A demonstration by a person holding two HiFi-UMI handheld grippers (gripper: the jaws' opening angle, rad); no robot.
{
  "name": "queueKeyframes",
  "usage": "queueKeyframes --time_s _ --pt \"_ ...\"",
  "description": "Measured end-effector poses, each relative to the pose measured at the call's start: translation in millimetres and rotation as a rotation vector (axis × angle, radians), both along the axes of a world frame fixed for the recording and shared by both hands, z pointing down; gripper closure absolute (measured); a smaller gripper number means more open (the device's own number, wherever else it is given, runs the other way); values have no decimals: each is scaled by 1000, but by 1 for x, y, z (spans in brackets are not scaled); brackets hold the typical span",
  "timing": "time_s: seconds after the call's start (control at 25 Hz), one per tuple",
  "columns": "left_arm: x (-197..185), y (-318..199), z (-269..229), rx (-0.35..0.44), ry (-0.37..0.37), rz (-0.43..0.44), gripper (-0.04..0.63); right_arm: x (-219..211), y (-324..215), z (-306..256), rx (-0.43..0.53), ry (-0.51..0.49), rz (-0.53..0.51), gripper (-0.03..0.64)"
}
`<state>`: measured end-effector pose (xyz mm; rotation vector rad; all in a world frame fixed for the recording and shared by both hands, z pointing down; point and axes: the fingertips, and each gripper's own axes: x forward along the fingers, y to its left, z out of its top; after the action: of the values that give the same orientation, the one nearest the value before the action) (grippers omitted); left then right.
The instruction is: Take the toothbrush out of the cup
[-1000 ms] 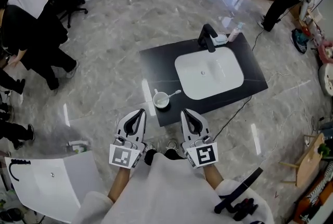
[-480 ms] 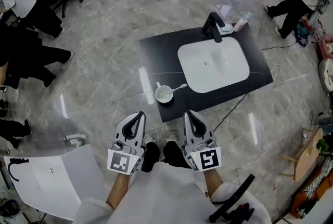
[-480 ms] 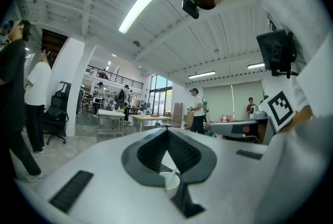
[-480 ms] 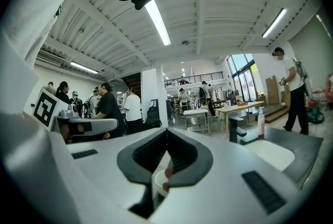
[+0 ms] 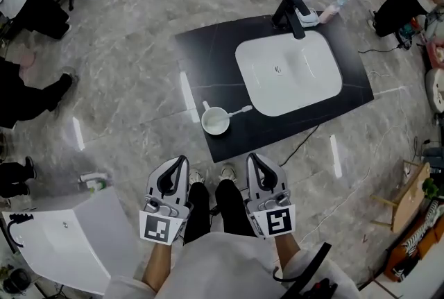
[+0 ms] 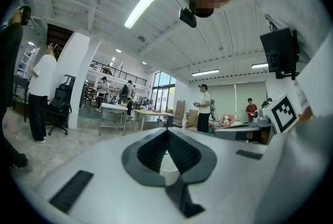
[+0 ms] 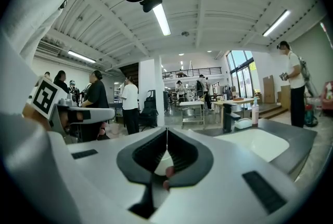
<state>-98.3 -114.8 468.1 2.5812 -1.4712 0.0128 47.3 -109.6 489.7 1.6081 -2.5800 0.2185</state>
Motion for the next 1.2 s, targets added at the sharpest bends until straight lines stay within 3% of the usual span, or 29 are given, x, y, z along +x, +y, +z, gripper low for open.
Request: queueKeyframes --time_s 0.36,0.4,0.52,1.2 --pt "0 0 27 -35 0 17 600 -10 -4 24 -12 -6 -11 604" --pt "0 -1 28 -35 0 18 600 -10 -6 26 -10 -10 -8 553" --pt "1 -1 30 -37 4 18 600 -10 -15 29 -1 -6 -3 508" --pt "-2 -8 40 -65 -8 4 600 -18 -69 68 -9 8 -16 499"
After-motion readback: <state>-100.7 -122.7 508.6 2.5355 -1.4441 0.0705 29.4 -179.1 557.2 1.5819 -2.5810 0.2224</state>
